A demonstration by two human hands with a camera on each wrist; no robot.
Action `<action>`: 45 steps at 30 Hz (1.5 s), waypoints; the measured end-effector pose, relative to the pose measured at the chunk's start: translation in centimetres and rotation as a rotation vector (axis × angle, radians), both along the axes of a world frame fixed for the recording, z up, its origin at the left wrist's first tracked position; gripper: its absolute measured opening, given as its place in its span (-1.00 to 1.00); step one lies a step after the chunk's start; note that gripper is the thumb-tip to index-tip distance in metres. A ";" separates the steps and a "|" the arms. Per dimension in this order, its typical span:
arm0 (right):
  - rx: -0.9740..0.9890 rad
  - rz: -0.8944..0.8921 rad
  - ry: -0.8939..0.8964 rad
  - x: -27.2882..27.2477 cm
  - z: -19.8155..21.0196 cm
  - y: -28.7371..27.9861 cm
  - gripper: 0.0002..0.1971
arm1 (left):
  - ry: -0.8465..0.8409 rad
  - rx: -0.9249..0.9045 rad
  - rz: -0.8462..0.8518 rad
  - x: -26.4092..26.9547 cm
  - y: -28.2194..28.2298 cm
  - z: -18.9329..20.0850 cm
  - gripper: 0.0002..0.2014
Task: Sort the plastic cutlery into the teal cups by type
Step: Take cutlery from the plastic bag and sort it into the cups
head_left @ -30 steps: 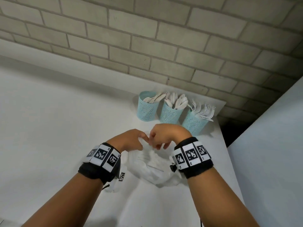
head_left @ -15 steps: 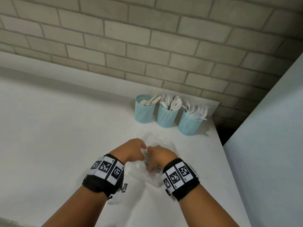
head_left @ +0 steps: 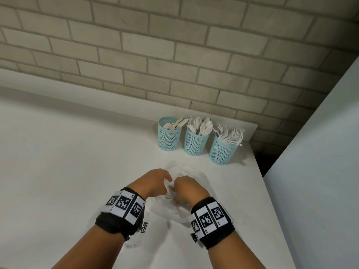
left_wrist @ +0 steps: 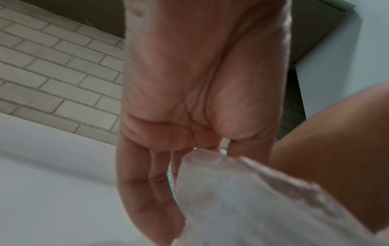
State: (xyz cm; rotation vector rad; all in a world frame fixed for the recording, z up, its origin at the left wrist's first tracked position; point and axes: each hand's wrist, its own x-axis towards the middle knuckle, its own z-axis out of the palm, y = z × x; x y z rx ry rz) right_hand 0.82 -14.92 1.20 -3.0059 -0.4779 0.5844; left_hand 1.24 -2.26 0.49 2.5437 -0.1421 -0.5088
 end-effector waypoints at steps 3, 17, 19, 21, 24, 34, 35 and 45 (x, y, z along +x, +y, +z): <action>-0.003 -0.024 0.017 0.0 0.3 -0.2 -0.73 | -0.003 0.008 0.009 -0.1 0.0 0.0 -0.55; 0.100 -0.080 0.010 0.1 0.2 -1.7 -0.76 | -0.061 0.041 0.063 -0.7 0.4 0.8 -0.59; 0.118 -0.091 0.056 0.2 0.4 -2.2 -0.73 | -0.069 0.050 0.065 -0.8 0.5 0.9 -0.58; 0.150 -0.080 0.092 0.4 0.6 -2.7 -0.69 | -0.069 0.066 0.055 -1.0 0.5 1.1 -0.55; 0.288 -0.086 0.095 0.4 1.4 -3.4 -0.69 | -0.052 0.118 0.019 -1.3 0.2 1.3 -0.47; 1.403 -0.402 0.048 1.2 4.6 -3.9 -0.75 | 0.083 0.131 -0.026 -2.0 0.1 2.8 -0.21; 1.505 -0.429 0.062 1.3 4.9 -3.9 -0.73 | 0.060 0.149 -0.025 -2.0 0.1 3.3 -0.21; 1.784 -0.454 0.212 1.4 5.8 -3.1 -0.76 | 0.099 -0.734 -0.038 -0.7 -1.4 6.5 -0.70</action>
